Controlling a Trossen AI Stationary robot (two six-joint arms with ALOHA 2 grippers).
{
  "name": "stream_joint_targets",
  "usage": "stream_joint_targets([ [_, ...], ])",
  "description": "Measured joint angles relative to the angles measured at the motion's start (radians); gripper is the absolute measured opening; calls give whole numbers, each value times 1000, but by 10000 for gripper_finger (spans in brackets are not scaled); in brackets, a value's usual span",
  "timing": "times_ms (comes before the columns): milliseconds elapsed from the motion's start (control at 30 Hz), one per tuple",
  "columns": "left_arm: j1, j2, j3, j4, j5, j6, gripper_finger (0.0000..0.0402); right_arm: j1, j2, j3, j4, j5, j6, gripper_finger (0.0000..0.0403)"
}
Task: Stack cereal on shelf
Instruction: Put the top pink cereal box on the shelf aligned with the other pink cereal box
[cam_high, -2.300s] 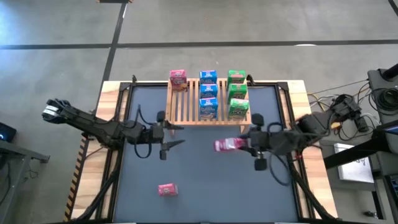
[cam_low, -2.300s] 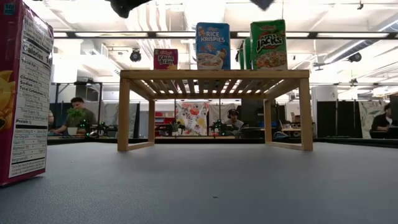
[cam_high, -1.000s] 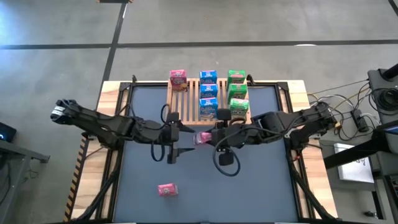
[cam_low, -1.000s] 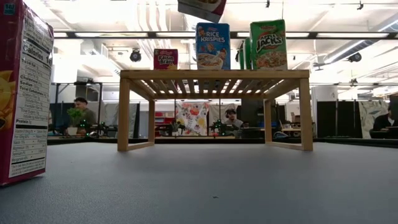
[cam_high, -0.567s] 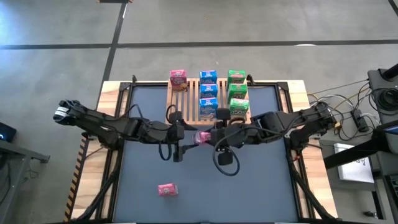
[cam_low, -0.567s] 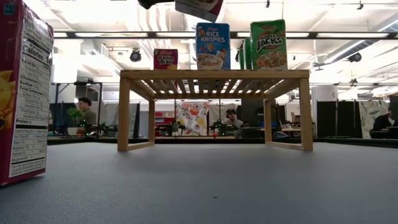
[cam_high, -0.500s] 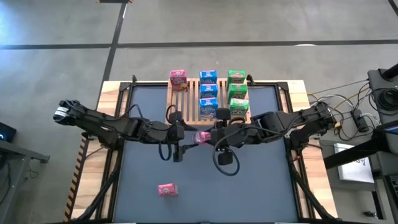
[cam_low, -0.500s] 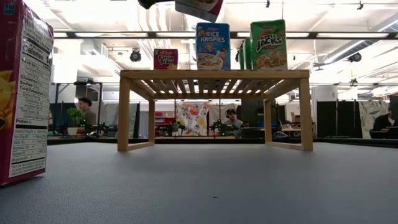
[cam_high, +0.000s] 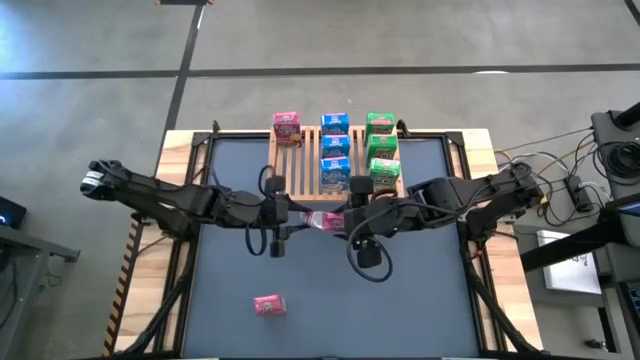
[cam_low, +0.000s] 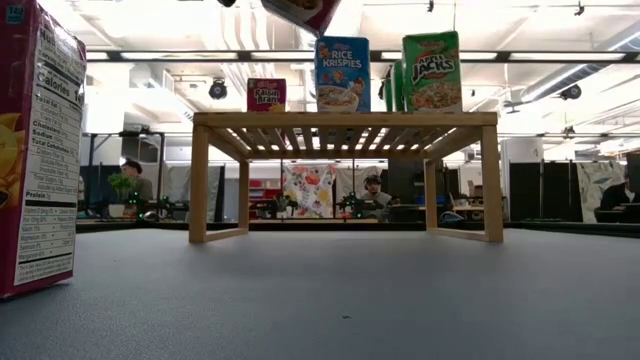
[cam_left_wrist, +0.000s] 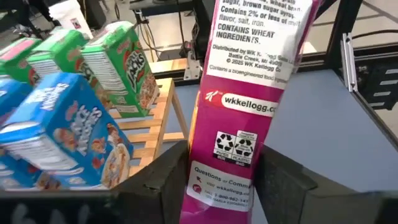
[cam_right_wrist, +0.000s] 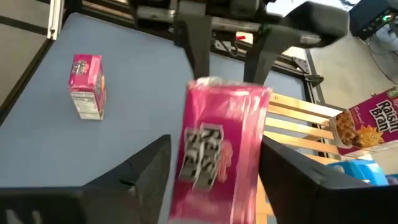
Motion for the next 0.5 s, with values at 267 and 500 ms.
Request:
stream_joint_targets([
  [267, 54, -167, -149, 52, -10, -1, 145, 32, -79, 3, -19, -5, 14, 262],
  [500, 227, -431, -495, 433, 141, 27, 145, 123, -185, -92, 67, 8, -20, 265],
])
